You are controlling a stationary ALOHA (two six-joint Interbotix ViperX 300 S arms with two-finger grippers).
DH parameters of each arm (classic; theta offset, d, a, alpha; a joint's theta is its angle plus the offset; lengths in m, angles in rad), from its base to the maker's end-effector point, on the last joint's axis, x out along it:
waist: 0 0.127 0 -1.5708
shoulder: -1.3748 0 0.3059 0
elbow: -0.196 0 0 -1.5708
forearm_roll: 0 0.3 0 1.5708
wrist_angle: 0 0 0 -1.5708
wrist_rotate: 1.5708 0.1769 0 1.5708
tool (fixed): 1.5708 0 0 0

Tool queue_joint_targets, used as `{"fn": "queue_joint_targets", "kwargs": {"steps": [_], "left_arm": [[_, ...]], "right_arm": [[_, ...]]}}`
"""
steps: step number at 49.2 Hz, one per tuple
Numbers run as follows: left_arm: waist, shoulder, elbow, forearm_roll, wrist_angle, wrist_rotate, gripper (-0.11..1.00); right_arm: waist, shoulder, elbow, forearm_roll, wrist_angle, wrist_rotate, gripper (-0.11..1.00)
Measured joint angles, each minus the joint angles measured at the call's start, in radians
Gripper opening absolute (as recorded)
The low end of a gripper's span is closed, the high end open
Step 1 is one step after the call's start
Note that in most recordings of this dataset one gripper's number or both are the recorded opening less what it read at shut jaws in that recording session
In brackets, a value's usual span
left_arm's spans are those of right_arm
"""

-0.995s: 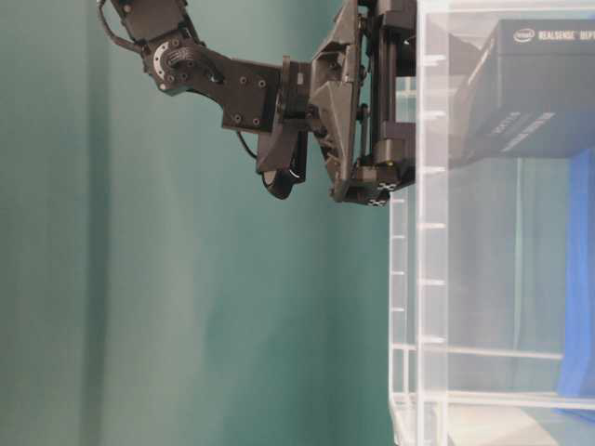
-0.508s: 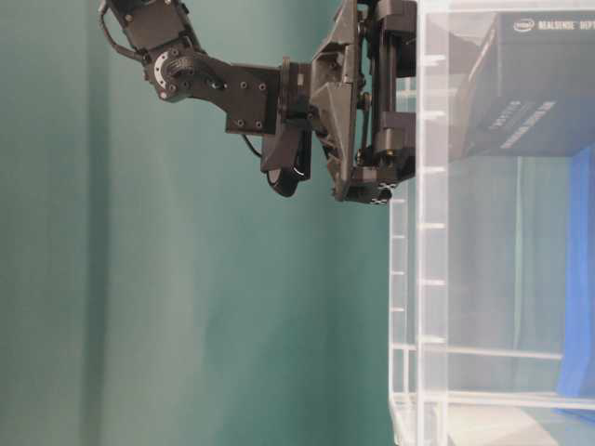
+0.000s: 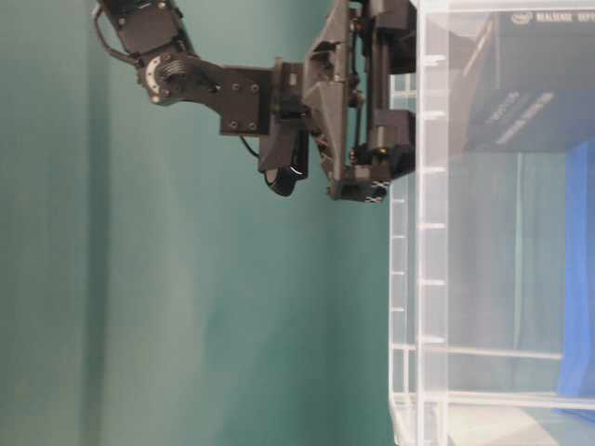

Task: Take the box out of the case with the right arm.
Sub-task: 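Lift the right black box upward out of the case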

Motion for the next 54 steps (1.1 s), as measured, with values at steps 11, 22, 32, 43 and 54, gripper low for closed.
{"fn": "queue_joint_targets", "kwargs": {"steps": [11, 22, 32, 43, 54], "left_arm": [[0.000, 0.002, 0.000, 0.000, -0.002, 0.002, 0.00], [0.000, 0.000, 0.000, 0.000, -0.002, 0.002, 0.00], [0.002, 0.000, 0.000, 0.000, -0.002, 0.002, 0.00], [0.000, 0.000, 0.000, 0.000, -0.002, 0.002, 0.00], [0.000, 0.000, 0.000, 0.000, -0.002, 0.002, 0.00]], "right_arm": [[0.003, -0.055, -0.072, -0.025, 0.107, 0.000, 0.67], [0.015, -0.092, -0.179, -0.077, 0.245, -0.002, 0.67], [0.021, -0.101, -0.276, -0.110, 0.347, -0.005, 0.67], [0.043, -0.101, -0.364, -0.147, 0.410, -0.006, 0.67], [0.063, -0.101, -0.440, -0.189, 0.476, -0.005, 0.67]]}}
